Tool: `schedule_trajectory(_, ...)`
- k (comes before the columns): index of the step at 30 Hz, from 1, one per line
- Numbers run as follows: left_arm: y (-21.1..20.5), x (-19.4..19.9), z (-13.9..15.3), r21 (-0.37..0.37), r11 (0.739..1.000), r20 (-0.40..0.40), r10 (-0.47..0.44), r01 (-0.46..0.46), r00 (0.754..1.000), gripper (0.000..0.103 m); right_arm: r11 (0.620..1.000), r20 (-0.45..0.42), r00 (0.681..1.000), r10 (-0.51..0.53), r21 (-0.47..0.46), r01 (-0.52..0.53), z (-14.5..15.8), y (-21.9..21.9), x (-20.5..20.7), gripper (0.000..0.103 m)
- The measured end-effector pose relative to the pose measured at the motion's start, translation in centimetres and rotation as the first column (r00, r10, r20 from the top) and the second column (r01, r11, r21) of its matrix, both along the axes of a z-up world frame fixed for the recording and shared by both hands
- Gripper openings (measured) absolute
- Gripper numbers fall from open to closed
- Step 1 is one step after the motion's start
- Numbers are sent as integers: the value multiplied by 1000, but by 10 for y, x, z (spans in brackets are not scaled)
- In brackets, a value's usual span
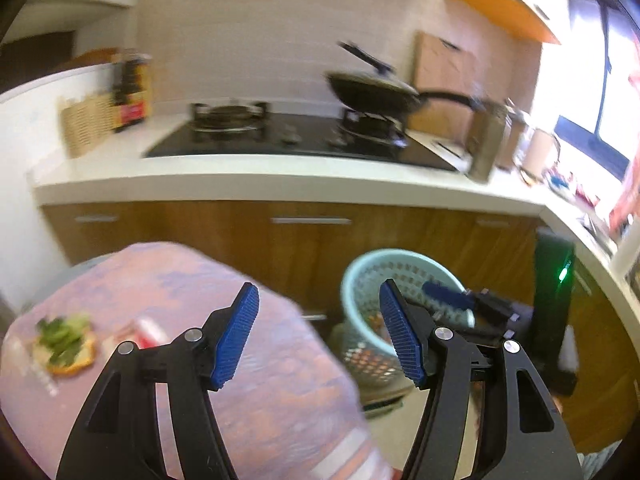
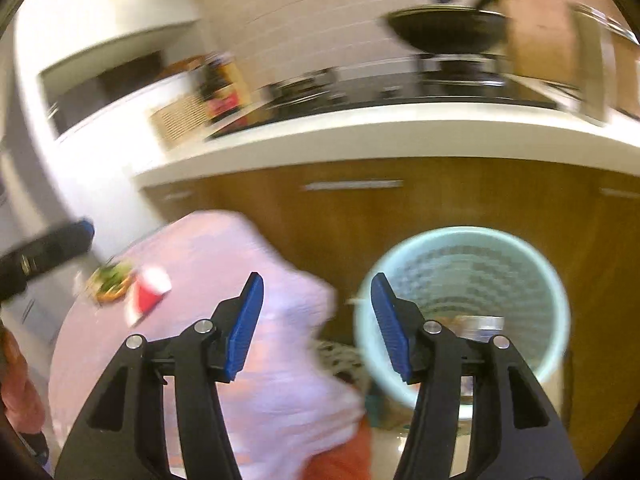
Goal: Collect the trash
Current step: 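Move both tools back toward the polka-dot paper and paper cup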
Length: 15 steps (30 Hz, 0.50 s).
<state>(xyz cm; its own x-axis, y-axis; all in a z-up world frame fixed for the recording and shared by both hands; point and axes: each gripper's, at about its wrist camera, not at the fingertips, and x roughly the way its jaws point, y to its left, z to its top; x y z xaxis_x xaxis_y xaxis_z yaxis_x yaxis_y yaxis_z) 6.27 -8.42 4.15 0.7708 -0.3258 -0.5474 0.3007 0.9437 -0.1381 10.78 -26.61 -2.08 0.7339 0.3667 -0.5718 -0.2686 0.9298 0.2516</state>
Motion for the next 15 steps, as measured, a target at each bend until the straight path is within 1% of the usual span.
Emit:
schedule_trajectory(2, 36, -13, 3, -18, 998, 9, 61, -61, 998, 61, 998, -5, 998, 68, -7, -68, -2, 35, -1, 52)
schedule_trajectory(4, 63, -22, 5, -16, 993, 24, 114, -114, 993, 61, 991, 4, 991, 135, -22, -135, -5, 76, -1, 52)
schedule_trajectory(6, 96, -34, 6, -23, 983, 39, 184, -183, 982, 64, 984, 14, 984, 177, -35, -176, -5, 107, 0, 52)
schedule_trajectory(8, 124, -43, 6, -38, 970, 45, 241, -239, 970, 69, 975, 25, 975, 221, -42, -220, -6, 137, 2, 53)
schedule_trajectory(10, 155, -50, 2, -49, 947, 50, 321, -318, 946, 74, 970, 31, 971, 237, -59, -235, -9, 161, 7, 59)
schedule_trajectory(11, 171, -52, -1, -52, 931, 52, 364, -362, 930, 75, 968, 39, 969, 243, -78, -239, -11, 176, 10, 63)
schedule_trajectory(12, 189, -54, -6, -60, 909, 46, 415, -412, 909, 76, 965, 44, 967, 250, -91, -245, -15, 186, 15, 65)
schedule_trajectory(14, 217, -54, -18, -83, 875, 22, 481, -478, 877, 78, 959, 45, 964, 263, -121, -256, -22, 207, 23, 70)
schedule_trajectory(15, 237, -52, -28, -106, 852, -10, 514, -512, 858, 78, 958, 37, 963, 265, -125, -259, -26, 214, 27, 72)
